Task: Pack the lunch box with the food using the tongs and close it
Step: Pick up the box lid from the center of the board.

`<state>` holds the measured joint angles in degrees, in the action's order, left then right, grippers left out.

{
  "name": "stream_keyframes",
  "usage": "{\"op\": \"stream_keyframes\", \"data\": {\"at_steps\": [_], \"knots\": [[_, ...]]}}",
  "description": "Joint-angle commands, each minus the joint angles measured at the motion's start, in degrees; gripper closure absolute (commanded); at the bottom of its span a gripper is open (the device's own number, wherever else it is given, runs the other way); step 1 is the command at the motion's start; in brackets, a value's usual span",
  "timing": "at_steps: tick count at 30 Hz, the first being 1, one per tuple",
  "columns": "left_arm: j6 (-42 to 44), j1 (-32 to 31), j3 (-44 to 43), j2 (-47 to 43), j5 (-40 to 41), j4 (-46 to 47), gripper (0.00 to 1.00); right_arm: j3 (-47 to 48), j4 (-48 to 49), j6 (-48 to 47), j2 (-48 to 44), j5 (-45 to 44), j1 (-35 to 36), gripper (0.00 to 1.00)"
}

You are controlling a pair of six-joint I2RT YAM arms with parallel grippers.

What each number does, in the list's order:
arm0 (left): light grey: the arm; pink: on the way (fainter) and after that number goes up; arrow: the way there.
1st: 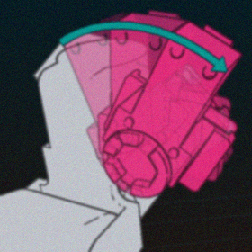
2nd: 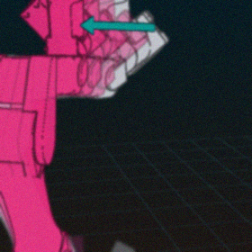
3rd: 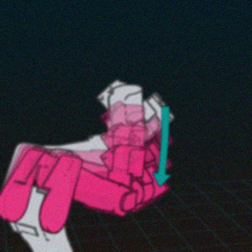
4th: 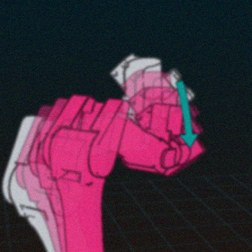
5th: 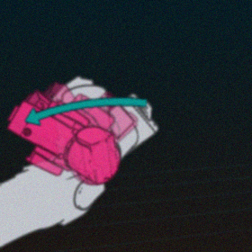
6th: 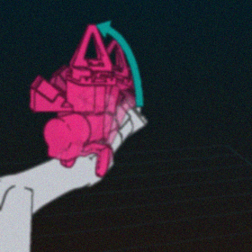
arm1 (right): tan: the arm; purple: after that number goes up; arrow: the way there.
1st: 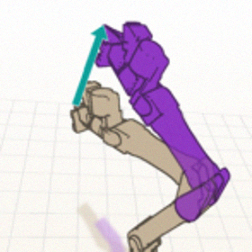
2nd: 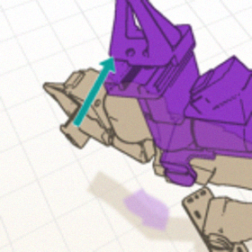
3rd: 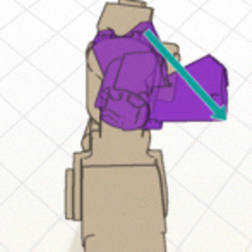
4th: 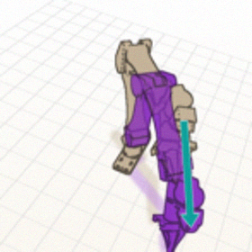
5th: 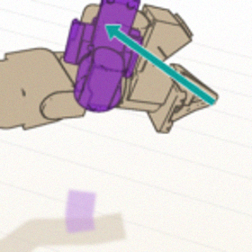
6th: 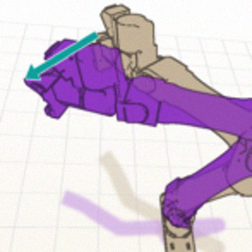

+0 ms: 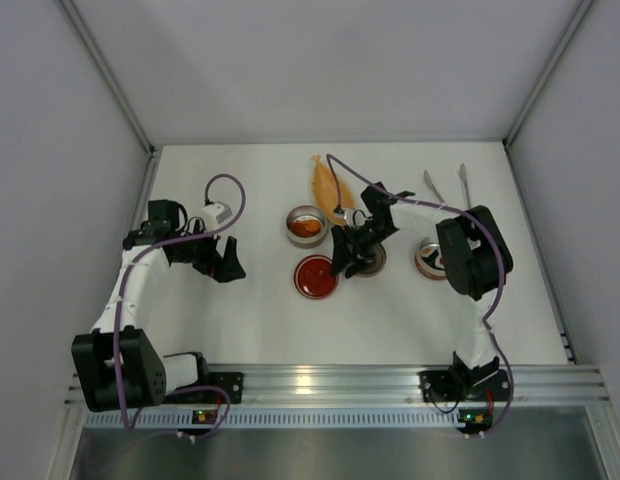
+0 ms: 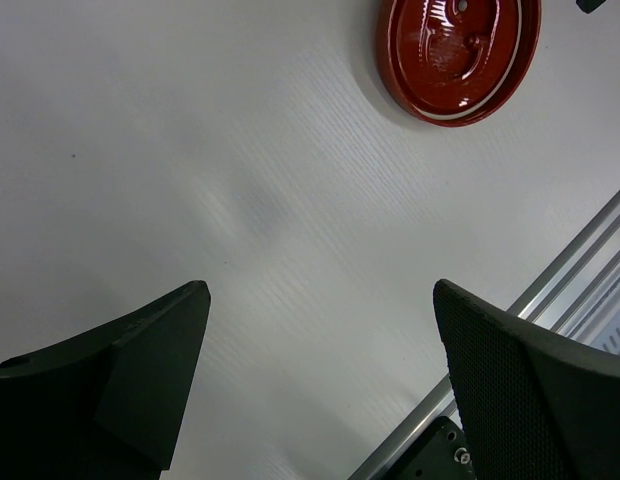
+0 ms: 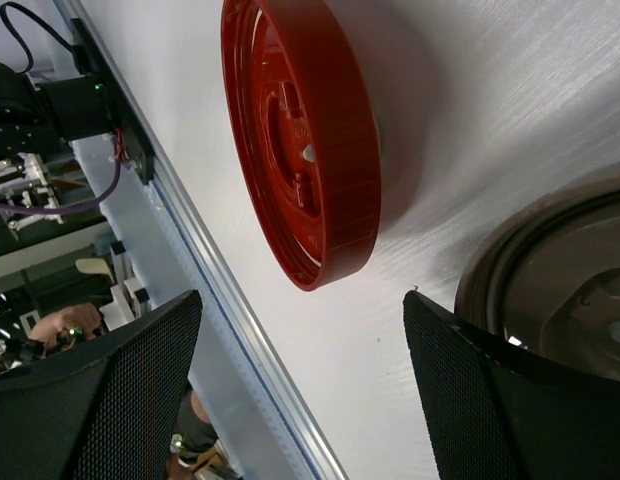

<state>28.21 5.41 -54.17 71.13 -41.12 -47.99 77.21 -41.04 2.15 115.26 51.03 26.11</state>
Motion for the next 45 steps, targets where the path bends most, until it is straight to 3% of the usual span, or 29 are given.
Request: {"op": "stream_keyframes", "data": {"at_steps": [1,8,14,23,24,26,27,33,36,38,42,44,45], "knots": [[0.53,-0.14,-0.23,0.14,-1.33,2.28,0.02,1.71,4.21,0.57,2.51,1.70,2.10,0.19],[1.41,-0.22,-0.06,-0.38,0.34,1.85,0.02,3.47,4.56,-0.48,8.13,7.06,2.90,0.25],[1.15,-0.14,0.56,-0.73,0.17,2.37,0.02,3.65,5.35,0.22,9.72,10.41,2.98,0.37],[-0.34,-0.14,0.91,-1.78,0.17,2.64,0.02,2.42,5.01,-0.13,5.68,6.90,2.46,0.71],[-0.69,-0.22,0.74,-1.87,-0.01,2.37,0.02,2.68,4.57,-0.48,3.93,6.20,2.11,0.79],[-1.05,-0.14,-0.23,-2.92,-0.45,0.71,0.02,3.47,1.76,-2.58,0.16,2.87,1.93,0.89],[-1.22,-0.14,-0.84,-3.19,-0.80,0.09,0.02,4.87,0.27,-4.59,-1.17,1.46,1.67,1.00],[-0.17,-0.05,-7.08,-7.23,-6.77,-9.31,0.02,16.20,-12.21,-16.90,-18.03,-17.42,1.40,1.00],[-1.66,-0.14,-10.77,-8.81,-8.97,-11.77,0.02,21.93,-14.69,-27.87,-26.47,-33.58,4.46,1.00],[-4.63,-0.05,-12.35,-10.40,-11.16,-11.52,0.02,17.57,-8.92,-39.64,-36.96,-50.00,8.33,1.00],[-11.32,-0.14,-16.66,-12.59,-15.64,-6.44,0.02,-10.63,23.49,-61.17,-54.94,-72.40,23.70,1.00],[-15.87,-0.14,-17.28,-14.44,-17.84,-2.48,0.04,-23.42,35.44,-72.78,-61.98,-77.02,31.24,1.00],[-17.64,-0.14,-17.63,-14.97,-18.20,-0.29,0.04,-27.77,49.16,-76.99,-63.48,-78.78,33.29,1.00]]}}
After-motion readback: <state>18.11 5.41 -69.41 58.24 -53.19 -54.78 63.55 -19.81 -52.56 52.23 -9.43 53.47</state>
